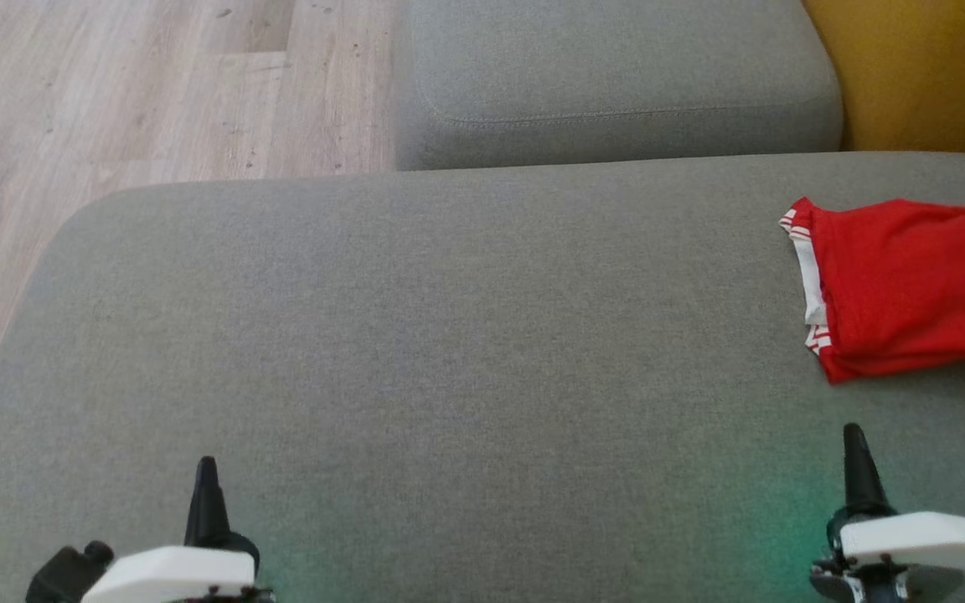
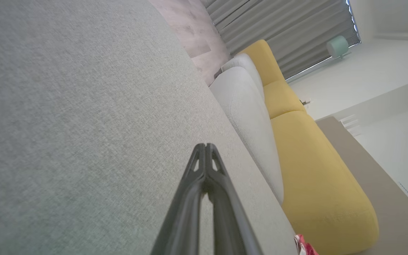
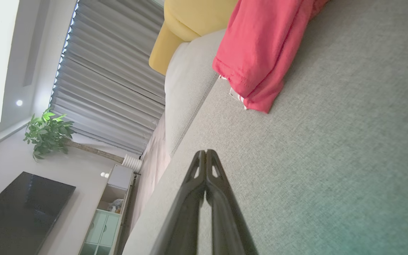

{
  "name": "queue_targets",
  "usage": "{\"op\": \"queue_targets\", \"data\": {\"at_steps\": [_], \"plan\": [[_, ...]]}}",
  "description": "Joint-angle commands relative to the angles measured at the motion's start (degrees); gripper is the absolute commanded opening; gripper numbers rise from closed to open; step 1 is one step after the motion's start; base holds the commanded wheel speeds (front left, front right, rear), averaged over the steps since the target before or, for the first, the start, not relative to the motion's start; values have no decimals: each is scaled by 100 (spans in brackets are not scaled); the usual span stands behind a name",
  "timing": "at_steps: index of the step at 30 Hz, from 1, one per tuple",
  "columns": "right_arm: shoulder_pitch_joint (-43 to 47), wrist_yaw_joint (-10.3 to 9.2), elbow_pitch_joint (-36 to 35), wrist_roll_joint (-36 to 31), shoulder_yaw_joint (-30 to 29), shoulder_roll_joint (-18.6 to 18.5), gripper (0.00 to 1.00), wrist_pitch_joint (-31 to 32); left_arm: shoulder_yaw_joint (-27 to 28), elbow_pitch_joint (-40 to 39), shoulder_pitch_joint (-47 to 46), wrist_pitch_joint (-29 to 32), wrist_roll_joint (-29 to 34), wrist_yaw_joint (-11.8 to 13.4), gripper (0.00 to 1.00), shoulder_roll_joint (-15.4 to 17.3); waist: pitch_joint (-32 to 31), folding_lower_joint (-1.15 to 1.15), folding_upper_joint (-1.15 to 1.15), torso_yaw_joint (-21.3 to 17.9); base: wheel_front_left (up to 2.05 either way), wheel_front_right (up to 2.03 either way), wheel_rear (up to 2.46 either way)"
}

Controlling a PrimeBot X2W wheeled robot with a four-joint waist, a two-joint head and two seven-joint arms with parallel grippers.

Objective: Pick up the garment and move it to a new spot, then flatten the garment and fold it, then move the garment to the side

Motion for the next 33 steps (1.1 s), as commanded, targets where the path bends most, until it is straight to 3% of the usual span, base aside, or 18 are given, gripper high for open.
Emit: {"op": "queue_targets", "data": {"at_steps": [1, 33], "plan": [[-392, 26, -217, 168, 33, -85, 0, 55, 224, -151, -365, 27, -140, -29, 0, 68, 6, 0, 0, -4, 0, 0, 0], [-802, 36, -328, 2322, -222, -89, 0, 591, 776, -122, -740, 561, -2106, -285, 0, 61, 159, 0, 0, -114, 0, 0, 0]]}}
